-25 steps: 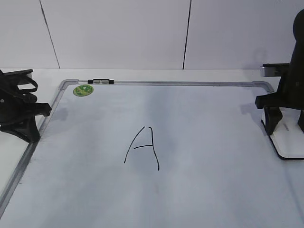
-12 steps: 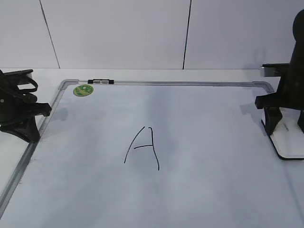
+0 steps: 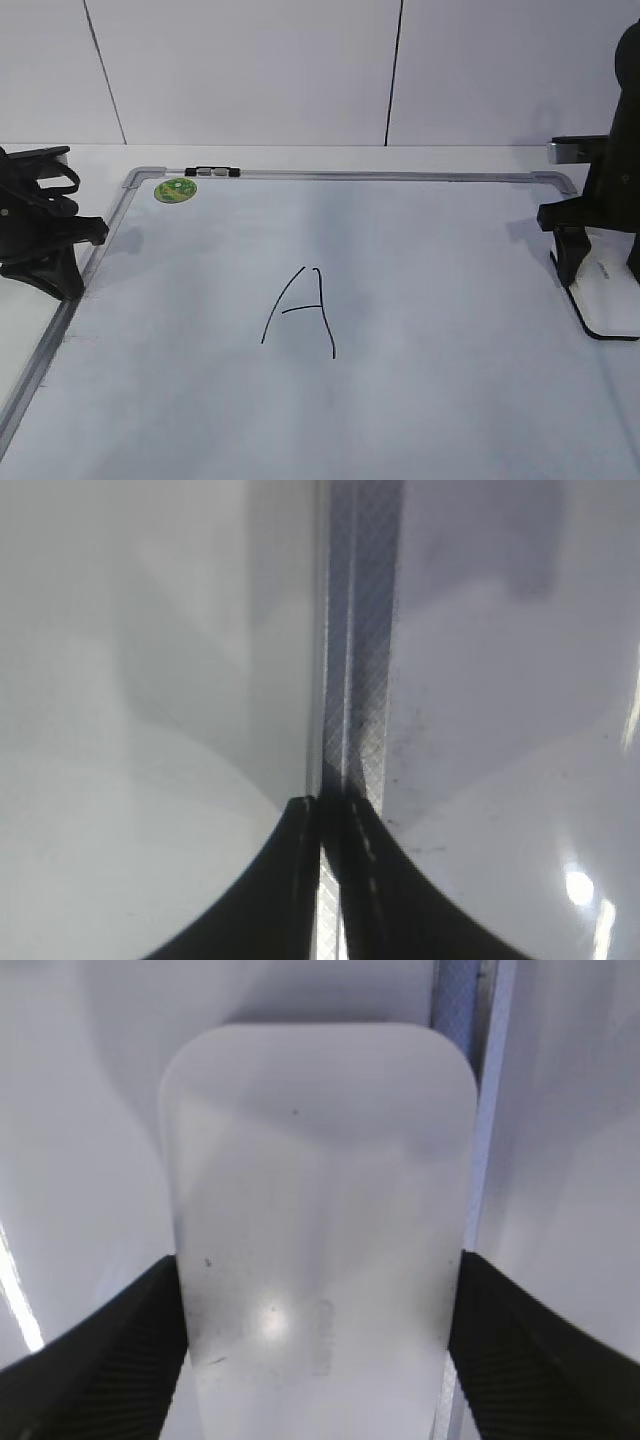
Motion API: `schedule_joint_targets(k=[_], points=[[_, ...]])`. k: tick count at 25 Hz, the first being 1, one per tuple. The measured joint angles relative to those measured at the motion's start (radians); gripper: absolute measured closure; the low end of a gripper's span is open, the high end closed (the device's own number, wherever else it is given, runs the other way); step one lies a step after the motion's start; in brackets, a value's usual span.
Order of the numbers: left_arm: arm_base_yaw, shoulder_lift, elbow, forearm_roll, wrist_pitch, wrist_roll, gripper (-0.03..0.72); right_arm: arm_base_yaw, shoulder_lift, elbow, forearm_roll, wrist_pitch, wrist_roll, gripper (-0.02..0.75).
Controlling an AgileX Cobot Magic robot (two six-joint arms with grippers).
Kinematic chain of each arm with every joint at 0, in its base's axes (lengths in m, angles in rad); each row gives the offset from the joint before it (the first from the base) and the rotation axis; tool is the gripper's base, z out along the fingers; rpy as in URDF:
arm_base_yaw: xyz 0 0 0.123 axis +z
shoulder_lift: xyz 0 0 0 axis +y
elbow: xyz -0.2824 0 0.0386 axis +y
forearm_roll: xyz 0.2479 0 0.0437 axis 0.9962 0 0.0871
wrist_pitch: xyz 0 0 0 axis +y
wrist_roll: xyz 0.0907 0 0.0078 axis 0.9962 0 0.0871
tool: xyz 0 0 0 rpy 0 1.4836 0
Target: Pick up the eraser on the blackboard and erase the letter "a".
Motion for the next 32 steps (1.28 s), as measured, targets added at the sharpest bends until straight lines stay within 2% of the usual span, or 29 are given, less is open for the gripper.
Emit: schedule_joint_targets(k=[14,17,32], points=[[0.000,0.000,0.000,0.000,0.000,0.000,0.653,0.000,0.000,-0.001,0.015,0.000,-0.034,0.123],[0.000,0.000,0.000,0.000,0.000,0.000,0.652,0.000,0.000,-0.002,0.022,0.000,-0.041,0.101],[0.000,0.000,0.000,0.000,0.000,0.000,0.645,0.000,0.001,-0.107,0.038,0.011,-0.043,0.085]])
